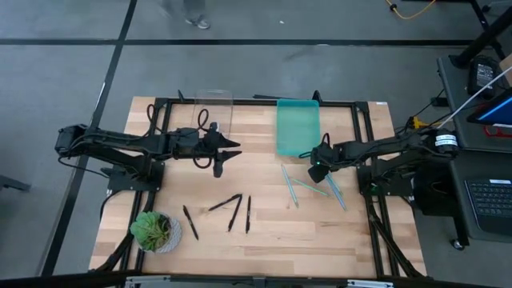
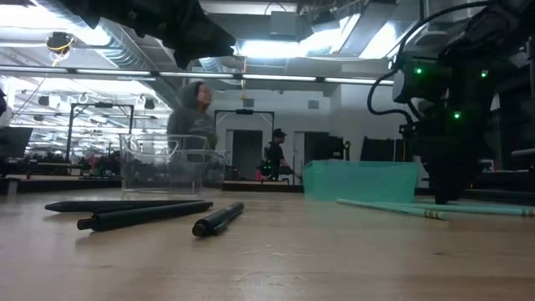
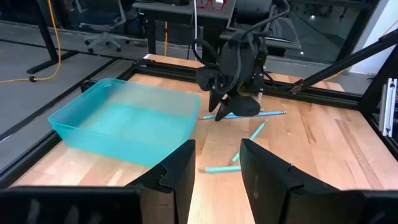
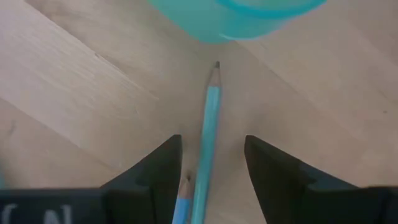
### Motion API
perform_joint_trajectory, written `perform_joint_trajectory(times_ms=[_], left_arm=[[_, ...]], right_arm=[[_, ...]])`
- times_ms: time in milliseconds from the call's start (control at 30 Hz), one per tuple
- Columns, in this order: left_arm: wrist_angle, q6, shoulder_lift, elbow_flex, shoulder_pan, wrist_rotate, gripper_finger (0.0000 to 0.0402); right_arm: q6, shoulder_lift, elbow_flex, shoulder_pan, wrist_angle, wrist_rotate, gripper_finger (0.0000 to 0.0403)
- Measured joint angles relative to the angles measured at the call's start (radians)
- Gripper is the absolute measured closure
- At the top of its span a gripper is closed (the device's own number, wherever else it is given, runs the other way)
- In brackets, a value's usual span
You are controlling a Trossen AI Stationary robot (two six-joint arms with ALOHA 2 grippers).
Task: Sort pens & pencils
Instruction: Put the blue pencil into the blue bin
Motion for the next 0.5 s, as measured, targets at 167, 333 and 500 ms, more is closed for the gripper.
perform_joint_trajectory(times_ms=[167,333,500], left_arm=[[0.0,0.0,0.0,0.0,0.0,0.0,0.0281],[0.0,0.0,0.0,0.0,0.0,0.0,0.0281],[0.0,0.001,0.0,0.0,0.0,0.0,0.0281]], right_arm=[[0.039,0.001,0.0,-0.001,0.001,-0.025,0.0232],[0.049,0.001,-0.018,-0.001,0.01,-0.041,0.0285],[0.047,0.0,-0.028,-0.001,0.017,-0.046,0.0357]])
